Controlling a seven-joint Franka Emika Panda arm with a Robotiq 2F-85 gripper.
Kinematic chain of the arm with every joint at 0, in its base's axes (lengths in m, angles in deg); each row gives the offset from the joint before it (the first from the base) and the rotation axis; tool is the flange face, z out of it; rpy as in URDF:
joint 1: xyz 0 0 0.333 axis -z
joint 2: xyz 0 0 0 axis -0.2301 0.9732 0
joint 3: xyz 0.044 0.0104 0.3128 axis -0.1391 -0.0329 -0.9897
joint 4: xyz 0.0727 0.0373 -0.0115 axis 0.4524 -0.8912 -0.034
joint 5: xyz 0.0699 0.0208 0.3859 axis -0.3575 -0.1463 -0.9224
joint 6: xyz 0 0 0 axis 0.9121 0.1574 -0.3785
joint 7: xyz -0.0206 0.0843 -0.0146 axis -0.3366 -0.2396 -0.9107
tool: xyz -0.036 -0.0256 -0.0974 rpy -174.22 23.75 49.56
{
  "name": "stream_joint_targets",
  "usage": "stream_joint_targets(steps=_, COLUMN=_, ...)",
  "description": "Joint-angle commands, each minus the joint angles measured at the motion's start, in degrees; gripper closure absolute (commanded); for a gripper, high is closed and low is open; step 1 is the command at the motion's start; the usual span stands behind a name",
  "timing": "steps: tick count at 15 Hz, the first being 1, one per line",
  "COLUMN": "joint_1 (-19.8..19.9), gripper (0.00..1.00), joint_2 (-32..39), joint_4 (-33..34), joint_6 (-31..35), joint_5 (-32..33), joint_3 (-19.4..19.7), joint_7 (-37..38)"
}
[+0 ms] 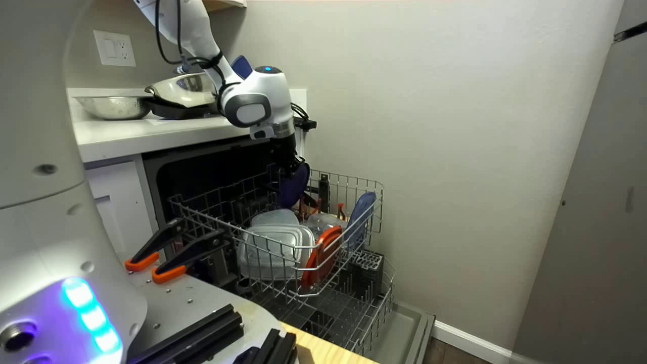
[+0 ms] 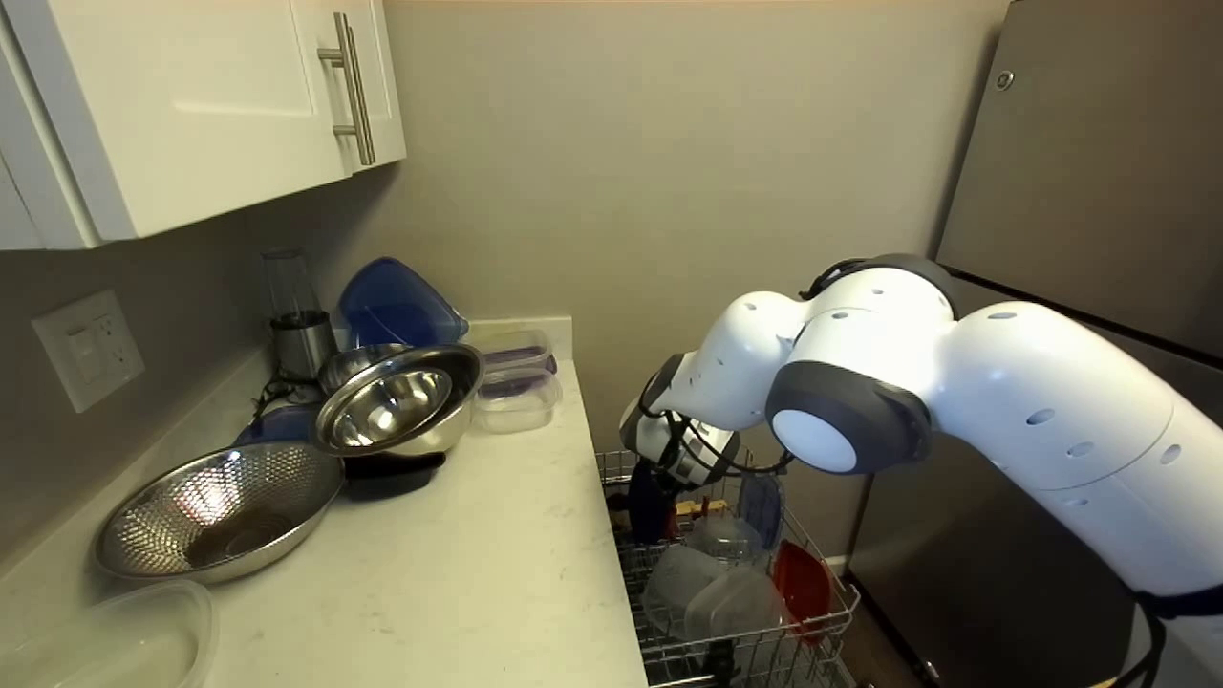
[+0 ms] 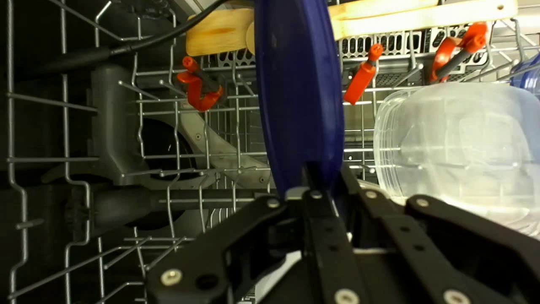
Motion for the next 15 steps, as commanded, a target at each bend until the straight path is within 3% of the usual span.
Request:
stream_joint_targets(steps=1, joint_1=-3.58, gripper=0.97, joint_2=0.72, joint_4=-0.86, joint_6=-1.34, joint_5=0.27, joint_3=3.65, joint_7=0.0)
stream_joint_targets(steps=7, joint_1=-5.52, gripper=0.97, joint_2=2.01, joint_4=0.38, joint_6=-3.26, joint_5=-0.17, joint_3=5.39, joint_7=0.0)
stream_joint_targets(steps=8, joint_1=-5.89, gripper=0.64, joint_2=2.24, joint_4=0.29, joint_6=-3.52, joint_5=-0.42, joint_3=5.79, joint_7=0.0)
stream_joint_targets(steps=9, joint_1=-6.17, gripper=0.63, joint_2=2.38, joint_4=0.25, joint_6=-3.82, joint_5=-0.48, joint_3=6.11, joint_7=0.0)
stream_joint_targets(steps=15, joint_1=-7.25, gripper=0.26, joint_2=2.98, joint_4=-0.01, joint_6=-4.18, joint_5=-0.85, joint_3=7.49, joint_7=0.0)
